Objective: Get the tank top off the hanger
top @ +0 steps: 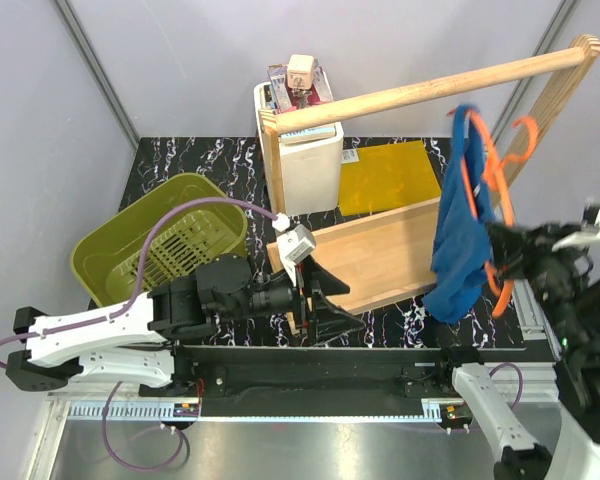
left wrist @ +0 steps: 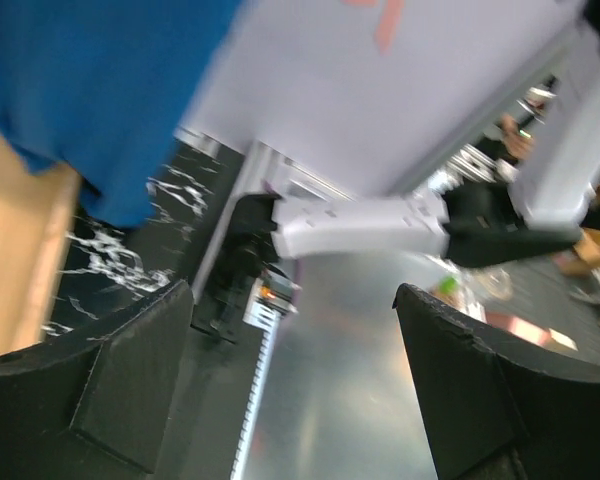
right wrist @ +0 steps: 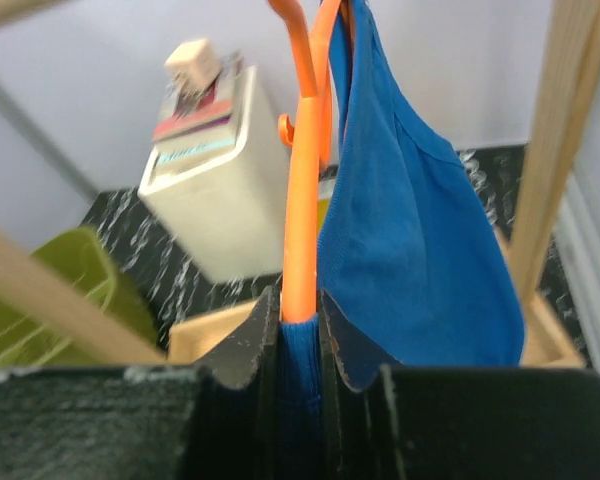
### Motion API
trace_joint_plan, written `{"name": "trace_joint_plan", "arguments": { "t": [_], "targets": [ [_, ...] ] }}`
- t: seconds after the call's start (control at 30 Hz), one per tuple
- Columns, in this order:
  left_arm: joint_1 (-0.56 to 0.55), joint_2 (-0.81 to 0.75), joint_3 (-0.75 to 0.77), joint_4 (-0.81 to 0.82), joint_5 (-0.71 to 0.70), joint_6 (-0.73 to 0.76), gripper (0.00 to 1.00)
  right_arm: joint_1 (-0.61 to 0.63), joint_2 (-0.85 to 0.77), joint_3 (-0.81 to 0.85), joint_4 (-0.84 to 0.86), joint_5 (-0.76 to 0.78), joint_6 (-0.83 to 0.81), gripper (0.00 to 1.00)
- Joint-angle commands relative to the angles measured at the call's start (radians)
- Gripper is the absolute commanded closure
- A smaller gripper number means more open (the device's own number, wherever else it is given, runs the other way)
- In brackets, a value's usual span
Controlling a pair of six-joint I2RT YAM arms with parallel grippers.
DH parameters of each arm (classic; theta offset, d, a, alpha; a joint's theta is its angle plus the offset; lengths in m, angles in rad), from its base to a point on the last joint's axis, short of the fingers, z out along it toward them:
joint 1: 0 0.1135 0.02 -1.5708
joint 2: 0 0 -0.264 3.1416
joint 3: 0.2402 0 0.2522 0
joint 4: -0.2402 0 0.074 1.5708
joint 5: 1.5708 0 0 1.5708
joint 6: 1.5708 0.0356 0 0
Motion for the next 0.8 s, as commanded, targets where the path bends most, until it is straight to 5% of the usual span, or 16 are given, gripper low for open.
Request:
{"name": "trace_joint_plan", "arguments": {
  "t": [0.0, 0.13, 0.3, 0.77],
  "targets": [
    [-0.012, 0.016, 0.076, 0.034, -0.207, 0.077, 0.11, 0.003, -0.138, -0.109, -0.099, -0.218, 0.069, 1.00],
    [-0.026, 0.084, 0.128, 0.026, -0.395, 0.123, 0.05, 0.003, -0.336, -0.252, -0.171, -0.488, 0.114, 1.00],
    [-0.046, 0.207, 0.245, -0.075, -0.584, 0.123, 0.05, 0.003, -0.487, -0.297, -0.222, -0.604, 0.175, 1.00],
    [-0.050, 0.357, 0.334, -0.184, -0.771, 0.044, 0.45, 0.003, -0.538, -0.154, -0.410, -0.605, 0.063, 1.00]
  ]
}}
